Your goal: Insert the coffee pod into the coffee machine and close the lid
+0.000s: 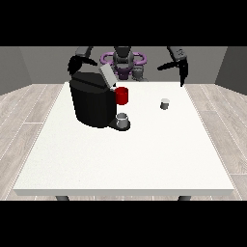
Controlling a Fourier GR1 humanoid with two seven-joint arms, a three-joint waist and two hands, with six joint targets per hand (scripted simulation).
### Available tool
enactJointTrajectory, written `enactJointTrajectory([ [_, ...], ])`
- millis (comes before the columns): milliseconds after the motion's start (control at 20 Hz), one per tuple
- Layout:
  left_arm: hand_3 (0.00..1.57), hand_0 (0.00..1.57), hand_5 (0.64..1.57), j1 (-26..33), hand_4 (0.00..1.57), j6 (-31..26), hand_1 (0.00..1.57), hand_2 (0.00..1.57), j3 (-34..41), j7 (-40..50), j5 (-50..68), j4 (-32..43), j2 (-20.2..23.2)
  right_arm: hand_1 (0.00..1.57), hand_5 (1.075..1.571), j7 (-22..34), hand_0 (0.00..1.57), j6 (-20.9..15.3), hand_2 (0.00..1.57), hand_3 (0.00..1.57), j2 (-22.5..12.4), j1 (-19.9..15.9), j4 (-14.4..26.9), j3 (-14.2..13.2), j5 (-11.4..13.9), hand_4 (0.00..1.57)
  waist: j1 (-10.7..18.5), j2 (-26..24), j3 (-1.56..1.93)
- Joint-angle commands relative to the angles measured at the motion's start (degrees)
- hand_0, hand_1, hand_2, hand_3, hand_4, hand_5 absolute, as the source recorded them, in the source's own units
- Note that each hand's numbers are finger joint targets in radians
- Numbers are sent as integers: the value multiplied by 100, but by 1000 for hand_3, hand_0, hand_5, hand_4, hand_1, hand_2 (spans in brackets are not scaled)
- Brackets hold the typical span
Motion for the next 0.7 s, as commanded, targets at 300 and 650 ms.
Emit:
enactJointTrajectory([
  [300,0,0,1571,-1209,0,52,0,0,235,47,-361,1593,426,0,1571,373,0,36,0,0,-131,-827,81,-34,-35,337,-284,701,-1],
  [650,0,0,1571,-1471,0,71,0,0,47,-174,-911,2537,594,0,1571,694,0,-317,0,0,68,-791,149,218,323,371,-283,622,-2],
])
